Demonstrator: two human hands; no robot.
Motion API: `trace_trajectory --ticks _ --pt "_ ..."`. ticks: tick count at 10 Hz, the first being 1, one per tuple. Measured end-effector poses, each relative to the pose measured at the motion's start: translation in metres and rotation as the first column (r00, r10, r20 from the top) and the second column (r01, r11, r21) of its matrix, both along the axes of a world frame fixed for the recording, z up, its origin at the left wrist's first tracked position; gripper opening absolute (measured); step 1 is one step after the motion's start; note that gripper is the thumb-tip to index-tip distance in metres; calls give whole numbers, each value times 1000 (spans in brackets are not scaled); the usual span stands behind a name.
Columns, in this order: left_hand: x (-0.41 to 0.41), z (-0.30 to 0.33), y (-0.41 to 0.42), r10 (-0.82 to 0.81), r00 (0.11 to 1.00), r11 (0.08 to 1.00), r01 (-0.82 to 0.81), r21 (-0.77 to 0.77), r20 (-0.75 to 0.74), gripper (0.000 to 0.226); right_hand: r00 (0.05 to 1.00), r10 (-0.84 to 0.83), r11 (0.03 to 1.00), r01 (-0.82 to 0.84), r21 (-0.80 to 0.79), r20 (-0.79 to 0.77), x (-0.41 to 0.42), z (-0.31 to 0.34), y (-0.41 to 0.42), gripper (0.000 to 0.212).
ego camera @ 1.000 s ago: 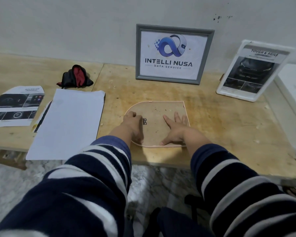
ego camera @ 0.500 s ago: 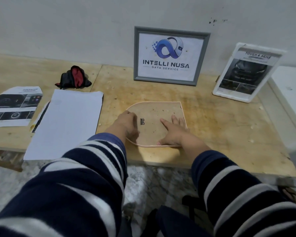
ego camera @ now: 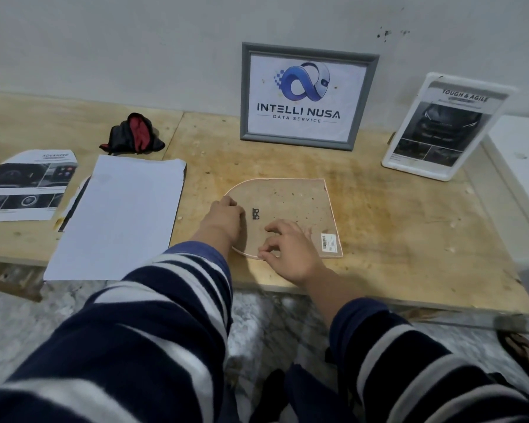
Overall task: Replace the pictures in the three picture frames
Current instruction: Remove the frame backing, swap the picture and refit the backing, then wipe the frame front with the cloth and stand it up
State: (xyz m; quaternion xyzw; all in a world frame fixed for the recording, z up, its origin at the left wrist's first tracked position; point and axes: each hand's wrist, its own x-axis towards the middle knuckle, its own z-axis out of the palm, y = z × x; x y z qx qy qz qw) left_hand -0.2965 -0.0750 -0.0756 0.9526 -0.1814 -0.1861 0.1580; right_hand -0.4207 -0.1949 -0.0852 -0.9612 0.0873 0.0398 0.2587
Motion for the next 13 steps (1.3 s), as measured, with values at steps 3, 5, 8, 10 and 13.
trace_trajectory --ticks 3,5,8,10,13 --pt "-1 10 -3 -110 993 979 114 171 -33 47 995 87 996 -89 -24 -48 -6 6 9 19" --pt "5 28 2 -90 996 995 90 37 -4 41 998 56 997 -56 -56 2 -6 10 16 16" --pt "24 56 7 316 949 833 -280 -478 -6 54 969 -177 984 170 54 171 39 96 -8 10" --pt "30 78 -2 307 941 816 -337 -470 -141 52 894 -406 861 305 407 188 71 166 -37 11" --pt "48 82 9 346 904 737 -427 -524 -251 40 899 -398 202 283 938 -185 65 178 -64 28"
